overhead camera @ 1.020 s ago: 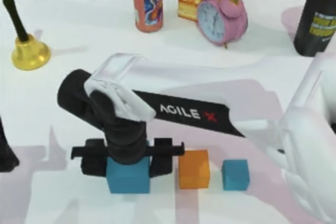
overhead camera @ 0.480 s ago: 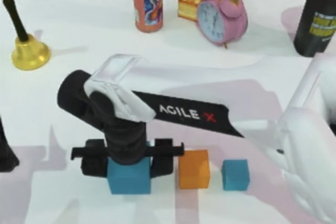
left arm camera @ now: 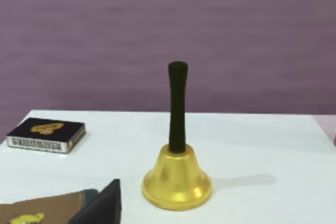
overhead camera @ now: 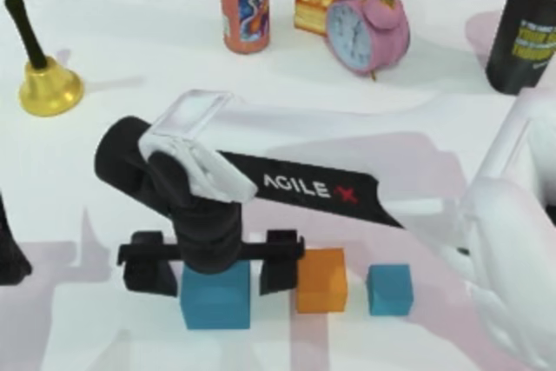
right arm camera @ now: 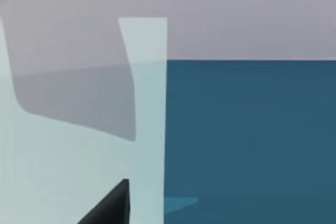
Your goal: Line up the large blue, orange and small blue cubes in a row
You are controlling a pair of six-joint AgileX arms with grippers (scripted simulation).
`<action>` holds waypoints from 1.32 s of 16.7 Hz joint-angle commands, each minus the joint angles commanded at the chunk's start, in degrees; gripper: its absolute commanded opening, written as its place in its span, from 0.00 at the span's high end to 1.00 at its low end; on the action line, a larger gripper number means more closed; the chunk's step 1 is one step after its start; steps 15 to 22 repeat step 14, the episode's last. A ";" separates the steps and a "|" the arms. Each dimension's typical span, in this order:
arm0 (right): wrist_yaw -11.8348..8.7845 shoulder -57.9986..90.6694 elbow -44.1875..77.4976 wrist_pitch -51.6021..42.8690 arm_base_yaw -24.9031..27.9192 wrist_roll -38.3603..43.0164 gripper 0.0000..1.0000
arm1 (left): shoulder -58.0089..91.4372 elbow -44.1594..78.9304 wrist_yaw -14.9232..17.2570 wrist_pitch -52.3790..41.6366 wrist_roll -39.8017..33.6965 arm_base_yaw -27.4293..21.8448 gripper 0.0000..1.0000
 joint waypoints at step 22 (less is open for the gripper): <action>-0.02 -1.99 12.45 -14.42 0.45 -0.04 0.00 | 0.00 0.00 0.00 0.00 0.00 0.00 0.00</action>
